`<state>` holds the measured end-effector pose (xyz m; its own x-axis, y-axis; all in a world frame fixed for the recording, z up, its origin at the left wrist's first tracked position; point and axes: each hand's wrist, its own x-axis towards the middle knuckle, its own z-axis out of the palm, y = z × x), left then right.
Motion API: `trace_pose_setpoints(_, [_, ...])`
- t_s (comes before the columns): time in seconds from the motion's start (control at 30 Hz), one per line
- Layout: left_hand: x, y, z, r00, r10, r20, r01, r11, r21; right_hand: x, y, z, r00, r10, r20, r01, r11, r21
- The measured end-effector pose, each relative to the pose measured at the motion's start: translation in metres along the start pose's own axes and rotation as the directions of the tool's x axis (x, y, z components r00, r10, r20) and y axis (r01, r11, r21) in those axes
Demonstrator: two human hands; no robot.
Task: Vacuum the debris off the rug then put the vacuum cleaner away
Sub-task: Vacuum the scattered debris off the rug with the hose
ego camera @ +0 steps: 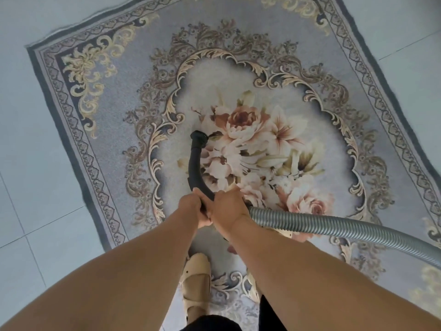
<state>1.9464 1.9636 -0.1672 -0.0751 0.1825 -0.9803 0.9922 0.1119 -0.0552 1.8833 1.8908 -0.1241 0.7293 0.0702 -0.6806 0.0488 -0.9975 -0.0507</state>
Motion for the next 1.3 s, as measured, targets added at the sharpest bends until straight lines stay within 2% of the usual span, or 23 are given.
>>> trace_pose_setpoints(0.1, [0.0, -0.001, -0.006, 0.99, 0.127, 0.068, -0.128, 0.992, 0.01, -0.003, -0.004, 0.007, 0.99, 0.096, -0.106, -0.07, 0.972, 0.225])
trace_pose_setpoints(0.17, [-0.01, -0.004, -0.005, 0.958, 0.253, 0.134, -0.27, 0.955, 0.125, -0.007, 0.003, 0.018, 0.964, 0.196, -0.18, -0.091, 0.879, 0.467])
trace_pose_setpoints(0.23, [-0.021, -0.007, -0.003, 0.92, 0.332, 0.21, -0.379, 0.891, 0.251, -0.01, 0.016, 0.032, 0.958, 0.254, -0.134, -0.082, 0.691, 0.718])
trace_pose_setpoints(0.3, [-0.028, -0.01, -0.001, 0.853, 0.382, 0.356, -0.502, 0.789, 0.355, -0.018, 0.028, 0.042, 0.943, 0.319, -0.091, -0.03, 0.355, 0.934])
trace_pose_setpoints(0.33, [-0.033, -0.014, 0.003, 0.807, 0.381, 0.451, -0.559, 0.737, 0.38, -0.023, 0.036, 0.045, 0.93, 0.363, -0.062, -0.008, 0.188, 0.982])
trace_pose_setpoints(0.37, [-0.037, -0.018, 0.007, 0.769, 0.369, 0.522, -0.599, 0.703, 0.384, -0.028, 0.044, 0.047, 0.913, 0.408, -0.008, -0.019, 0.063, 0.998])
trace_pose_setpoints(0.43, [-0.049, -0.028, 0.016, 0.752, 0.347, 0.561, -0.603, 0.704, 0.374, -0.036, 0.056, 0.056, 0.862, 0.48, 0.16, -0.092, -0.163, 0.982])
trace_pose_setpoints(0.47, [-0.055, -0.033, 0.021, 0.752, 0.357, 0.555, -0.614, 0.687, 0.39, -0.039, 0.058, 0.06, 0.84, 0.492, 0.228, -0.118, -0.244, 0.962])
trace_pose_setpoints(0.53, [-0.06, -0.042, 0.029, 0.749, 0.368, 0.552, -0.63, 0.653, 0.42, -0.046, 0.054, 0.063, 0.823, 0.491, 0.285, -0.129, -0.327, 0.936])
trace_pose_setpoints(0.6, [-0.059, -0.047, 0.027, 0.751, 0.382, 0.539, -0.633, 0.65, 0.421, -0.049, 0.043, 0.06, 0.803, 0.521, 0.29, -0.125, -0.329, 0.936])
trace_pose_setpoints(0.63, [-0.056, -0.05, 0.025, 0.761, 0.381, 0.525, -0.622, 0.66, 0.421, -0.05, 0.037, 0.055, 0.796, 0.547, 0.261, -0.118, -0.282, 0.952])
trace_pose_setpoints(0.73, [-0.062, -0.055, 0.008, 0.816, 0.359, 0.453, -0.545, 0.739, 0.395, -0.051, 0.013, 0.04, 0.775, 0.619, 0.128, -0.135, -0.035, 0.99])
trace_pose_setpoints(0.8, [-0.062, -0.061, -0.005, 0.845, 0.359, 0.397, -0.504, 0.783, 0.366, -0.058, -0.004, 0.039, 0.789, 0.61, 0.072, -0.164, 0.096, 0.982])
trace_pose_setpoints(0.9, [-0.063, -0.071, -0.022, 0.852, 0.371, 0.37, -0.499, 0.79, 0.357, -0.068, -0.018, 0.043, 0.812, 0.578, 0.087, -0.226, 0.173, 0.959])
trace_pose_setpoints(1.0, [-0.071, -0.092, -0.032, 0.864, 0.392, 0.315, -0.491, 0.793, 0.361, -0.093, -0.026, 0.045, 0.836, 0.542, 0.087, -0.284, 0.292, 0.913])
trace_pose_setpoints(1.1, [-0.09, -0.125, -0.044, 0.852, 0.442, 0.281, -0.519, 0.787, 0.334, -0.13, -0.033, 0.043, 0.873, 0.482, 0.071, -0.257, 0.331, 0.908])
trace_pose_setpoints(1.17, [-0.107, -0.153, -0.054, 0.824, 0.474, 0.309, -0.556, 0.78, 0.286, -0.167, -0.039, 0.043, 0.879, 0.474, 0.039, -0.22, 0.334, 0.917])
trace_pose_setpoints(1.23, [-0.131, -0.185, -0.062, 0.81, 0.476, 0.343, -0.569, 0.779, 0.264, -0.211, -0.048, 0.048, 0.869, 0.494, 0.007, -0.162, 0.272, 0.948])
trace_pose_setpoints(1.3, [-0.156, -0.216, -0.068, 0.787, 0.506, 0.352, -0.608, 0.733, 0.306, -0.252, -0.056, 0.055, 0.862, 0.507, -0.009, -0.132, 0.242, 0.961])
